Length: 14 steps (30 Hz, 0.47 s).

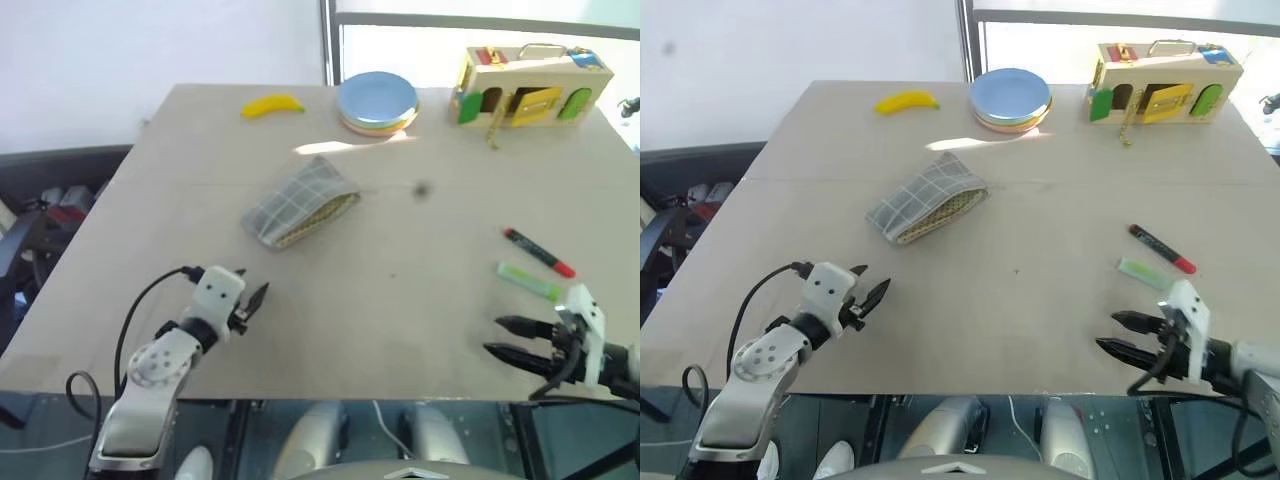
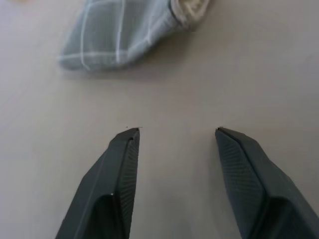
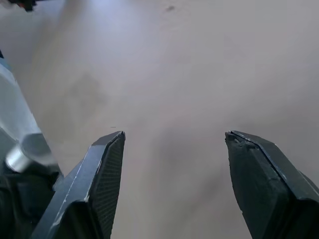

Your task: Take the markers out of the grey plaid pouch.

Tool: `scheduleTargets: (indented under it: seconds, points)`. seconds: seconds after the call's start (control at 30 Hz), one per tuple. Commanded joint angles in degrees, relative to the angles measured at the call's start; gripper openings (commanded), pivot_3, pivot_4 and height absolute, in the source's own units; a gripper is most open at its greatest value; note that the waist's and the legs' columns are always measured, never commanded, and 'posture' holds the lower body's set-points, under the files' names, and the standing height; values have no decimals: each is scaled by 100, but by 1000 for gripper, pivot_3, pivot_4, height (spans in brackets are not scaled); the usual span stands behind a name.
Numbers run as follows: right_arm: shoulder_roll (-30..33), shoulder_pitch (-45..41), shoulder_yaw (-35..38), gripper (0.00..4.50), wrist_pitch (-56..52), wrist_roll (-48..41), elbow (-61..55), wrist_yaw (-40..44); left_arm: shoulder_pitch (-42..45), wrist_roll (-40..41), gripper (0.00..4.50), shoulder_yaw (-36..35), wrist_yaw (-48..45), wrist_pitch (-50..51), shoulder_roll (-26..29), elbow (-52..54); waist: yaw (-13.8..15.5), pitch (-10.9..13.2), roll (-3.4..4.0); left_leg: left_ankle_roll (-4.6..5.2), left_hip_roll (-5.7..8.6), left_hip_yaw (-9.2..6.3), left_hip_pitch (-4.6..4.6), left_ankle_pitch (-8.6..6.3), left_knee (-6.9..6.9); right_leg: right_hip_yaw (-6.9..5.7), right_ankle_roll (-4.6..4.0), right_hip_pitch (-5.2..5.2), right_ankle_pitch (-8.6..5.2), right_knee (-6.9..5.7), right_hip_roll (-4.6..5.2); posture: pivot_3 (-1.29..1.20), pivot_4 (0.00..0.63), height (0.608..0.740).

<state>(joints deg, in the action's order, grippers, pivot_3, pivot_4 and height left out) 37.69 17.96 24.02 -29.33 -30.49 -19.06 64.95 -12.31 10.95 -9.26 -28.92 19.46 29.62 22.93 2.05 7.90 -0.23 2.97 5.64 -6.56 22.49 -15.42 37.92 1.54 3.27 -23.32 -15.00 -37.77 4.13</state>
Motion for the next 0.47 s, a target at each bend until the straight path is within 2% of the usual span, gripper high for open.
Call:
scheduleTargets:
  seconds: [0.03,0.2,0.3,0.47]
  points:
    - [-359,244,557,3274,1476,10,678,287,-382,1713,2472,-842,-646,683,-31,671,-44,1,3,12,-4,0,-3,-8,-2,-1,0,1,0,-2,-4,0,150,740]
    - [-355,413,668,3274,2017,-74,1346,466,-1271,2120,2472,-1131,-1339,652,304,967,-129,5,23,21,-6,5,-73,-14,-34,6,-4,64,-3,7,-2,0,150,740]
    - [-377,462,743,3274,2361,-198,1611,667,-1694,2016,2472,-1138,-1657,361,346,724,-125,3,25,22,-7,9,-79,-14,-43,9,-4,70,-4,14,0,0,150,740]
    - [-223,412,689,3274,2488,-209,1886,765,-1798,1751,2472,-1163,-1864,-280,303,370,-114,3,24,23,-7,6,-76,-14,-44,5,-5,69,-4,22,1,0,150,740]
